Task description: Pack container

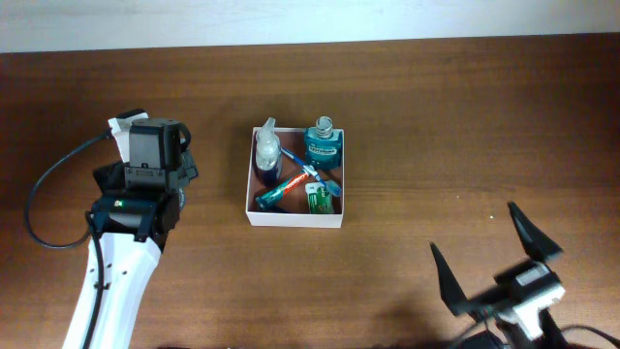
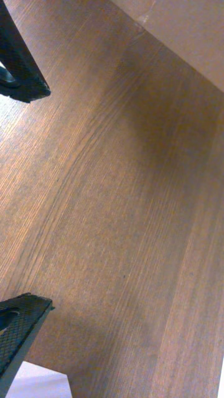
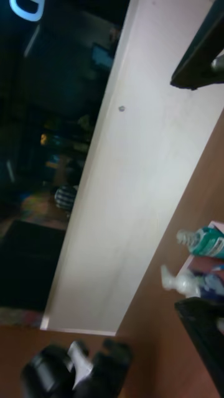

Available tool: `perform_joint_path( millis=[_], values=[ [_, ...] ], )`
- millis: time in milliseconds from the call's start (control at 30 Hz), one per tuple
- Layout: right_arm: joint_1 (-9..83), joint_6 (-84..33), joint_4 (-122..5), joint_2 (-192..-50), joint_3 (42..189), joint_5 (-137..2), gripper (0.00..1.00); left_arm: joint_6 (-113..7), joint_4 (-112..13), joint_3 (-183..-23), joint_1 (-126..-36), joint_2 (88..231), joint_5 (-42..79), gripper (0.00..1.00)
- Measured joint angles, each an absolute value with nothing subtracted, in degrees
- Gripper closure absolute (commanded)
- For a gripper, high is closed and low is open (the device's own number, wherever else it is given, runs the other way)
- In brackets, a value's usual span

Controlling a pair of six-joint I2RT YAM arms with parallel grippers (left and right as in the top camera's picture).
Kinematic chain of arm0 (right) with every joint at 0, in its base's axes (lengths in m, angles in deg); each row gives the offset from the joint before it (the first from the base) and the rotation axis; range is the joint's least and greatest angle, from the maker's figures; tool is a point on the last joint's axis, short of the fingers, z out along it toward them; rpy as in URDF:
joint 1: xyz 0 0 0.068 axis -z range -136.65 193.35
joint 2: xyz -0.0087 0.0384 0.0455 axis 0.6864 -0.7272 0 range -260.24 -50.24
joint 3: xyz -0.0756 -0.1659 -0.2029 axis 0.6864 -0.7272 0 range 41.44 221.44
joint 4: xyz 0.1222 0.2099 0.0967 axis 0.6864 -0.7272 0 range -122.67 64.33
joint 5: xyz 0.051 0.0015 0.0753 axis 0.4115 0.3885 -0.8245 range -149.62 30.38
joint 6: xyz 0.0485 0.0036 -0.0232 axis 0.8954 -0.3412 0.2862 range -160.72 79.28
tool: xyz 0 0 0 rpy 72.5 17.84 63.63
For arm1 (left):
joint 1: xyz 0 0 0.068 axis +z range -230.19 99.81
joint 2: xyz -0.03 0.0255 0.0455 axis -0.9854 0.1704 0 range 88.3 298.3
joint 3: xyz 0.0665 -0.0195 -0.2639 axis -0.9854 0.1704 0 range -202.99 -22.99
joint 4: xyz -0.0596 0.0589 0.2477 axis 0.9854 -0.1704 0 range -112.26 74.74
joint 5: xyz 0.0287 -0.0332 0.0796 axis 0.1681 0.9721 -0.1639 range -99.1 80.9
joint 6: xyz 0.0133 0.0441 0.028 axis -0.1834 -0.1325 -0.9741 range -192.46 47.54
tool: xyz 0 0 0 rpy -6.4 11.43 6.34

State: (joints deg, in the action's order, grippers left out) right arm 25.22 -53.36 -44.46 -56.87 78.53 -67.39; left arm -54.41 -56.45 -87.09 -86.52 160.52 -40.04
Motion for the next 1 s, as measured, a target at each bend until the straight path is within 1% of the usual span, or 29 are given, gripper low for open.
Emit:
perform_joint_path(
  millis=[100, 233, 367, 667, 1000],
  values=[
    [26.99, -53.43, -36.61, -56.37, 72.25, -68.88, 0.01, -54.41, -56.45, -87.09, -86.54, 160.52, -40.04, 0.01],
    [28.82, -53.65, -29.86, -53.85, 65.39, -70.34, 0.01, -54.41, -56.45, -87.09, -86.54, 160.52, -40.04, 0.01],
    [29.83, -54.06, -26.47, -51.30, 61.02, -70.47, 0.01, -54.41, -56.45, -87.09, -86.54, 160.52, -40.04, 0.01],
    [32.91, -54.43, -19.61, -51.08, 53.96, -70.47, 0.01, -54.39, -56.45, -87.09, -86.54, 160.52, -40.04, 0.01],
    [33.20, -54.48, -15.67, -51.08, 45.70, -70.43, 0.01, -54.39, -56.45, -87.09, -86.54, 160.52, -40.04, 0.01]
  ],
)
